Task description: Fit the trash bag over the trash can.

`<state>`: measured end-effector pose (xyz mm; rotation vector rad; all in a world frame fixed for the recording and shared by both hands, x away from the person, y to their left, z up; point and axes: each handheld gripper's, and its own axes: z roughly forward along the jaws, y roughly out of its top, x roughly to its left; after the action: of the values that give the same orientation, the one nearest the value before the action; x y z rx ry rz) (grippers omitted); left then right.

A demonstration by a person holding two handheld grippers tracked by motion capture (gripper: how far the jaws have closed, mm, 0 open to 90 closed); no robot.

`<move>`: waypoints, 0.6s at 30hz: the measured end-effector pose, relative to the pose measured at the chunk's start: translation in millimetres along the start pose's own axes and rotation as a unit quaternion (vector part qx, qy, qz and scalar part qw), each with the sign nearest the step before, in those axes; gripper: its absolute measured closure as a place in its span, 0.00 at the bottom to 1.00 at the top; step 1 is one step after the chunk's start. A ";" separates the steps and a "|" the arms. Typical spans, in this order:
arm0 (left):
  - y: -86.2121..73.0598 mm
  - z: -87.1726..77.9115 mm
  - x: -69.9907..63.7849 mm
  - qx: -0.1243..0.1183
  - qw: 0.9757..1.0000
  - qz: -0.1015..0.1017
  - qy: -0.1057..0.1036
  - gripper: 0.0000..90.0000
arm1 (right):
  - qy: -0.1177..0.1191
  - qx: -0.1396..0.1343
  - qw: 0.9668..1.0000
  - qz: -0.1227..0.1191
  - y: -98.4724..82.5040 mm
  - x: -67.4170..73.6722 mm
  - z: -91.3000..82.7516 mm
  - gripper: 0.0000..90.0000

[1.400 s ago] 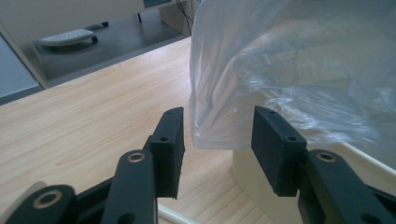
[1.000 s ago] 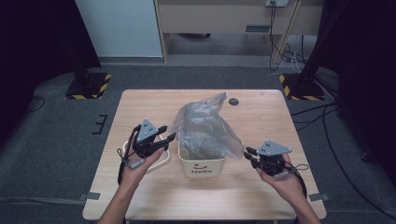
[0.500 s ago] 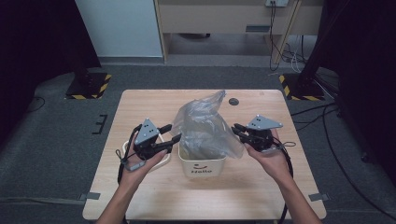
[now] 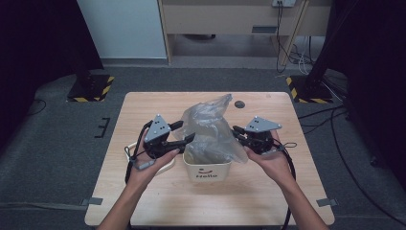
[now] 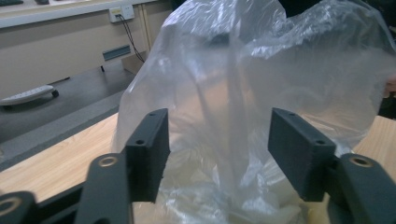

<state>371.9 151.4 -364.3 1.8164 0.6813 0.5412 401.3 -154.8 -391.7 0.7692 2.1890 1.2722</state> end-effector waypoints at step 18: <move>-25.6 1.2 -10.8 0.069 0.998 0.001 0.011 1.00 | -0.003 -0.012 1.000 0.001 8.0 2.0 -6.2 0.87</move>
<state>359.8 150.1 -389.3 1.9432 0.7474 0.5257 397.5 -154.0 -382.1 0.7637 2.1664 1.2926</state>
